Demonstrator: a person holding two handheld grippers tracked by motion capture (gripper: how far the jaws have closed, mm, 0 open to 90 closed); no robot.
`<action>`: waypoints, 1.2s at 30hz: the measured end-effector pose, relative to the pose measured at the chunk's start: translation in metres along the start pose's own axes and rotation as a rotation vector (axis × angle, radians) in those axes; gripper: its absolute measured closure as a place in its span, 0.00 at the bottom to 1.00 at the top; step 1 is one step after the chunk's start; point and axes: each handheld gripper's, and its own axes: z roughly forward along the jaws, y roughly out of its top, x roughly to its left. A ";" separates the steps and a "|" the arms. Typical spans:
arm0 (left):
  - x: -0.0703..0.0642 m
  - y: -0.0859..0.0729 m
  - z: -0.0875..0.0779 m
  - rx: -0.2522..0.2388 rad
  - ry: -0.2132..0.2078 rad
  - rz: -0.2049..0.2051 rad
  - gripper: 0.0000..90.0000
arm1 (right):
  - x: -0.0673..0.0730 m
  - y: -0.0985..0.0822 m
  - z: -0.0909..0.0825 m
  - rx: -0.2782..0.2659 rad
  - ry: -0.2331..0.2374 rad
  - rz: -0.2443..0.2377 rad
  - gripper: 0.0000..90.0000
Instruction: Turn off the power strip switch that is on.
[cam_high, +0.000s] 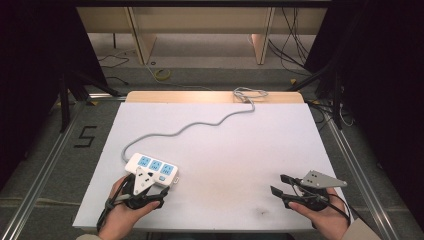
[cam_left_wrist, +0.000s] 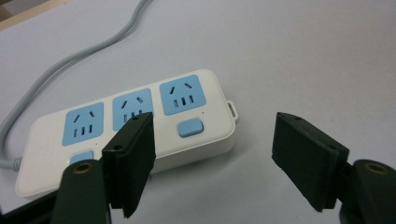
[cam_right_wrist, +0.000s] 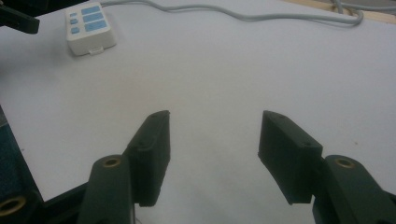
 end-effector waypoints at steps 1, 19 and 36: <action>0.001 0.000 -0.001 0.000 0.009 -0.009 0.36 | 0.000 0.000 0.000 0.001 -0.001 0.001 0.49; 0.026 0.000 -0.011 0.055 0.119 -0.158 1.00 | -0.001 0.001 -0.001 -0.004 -0.007 -0.002 0.48; 0.046 0.006 -0.007 0.070 0.151 -0.204 1.00 | -0.001 0.000 0.000 0.015 -0.007 -0.004 0.45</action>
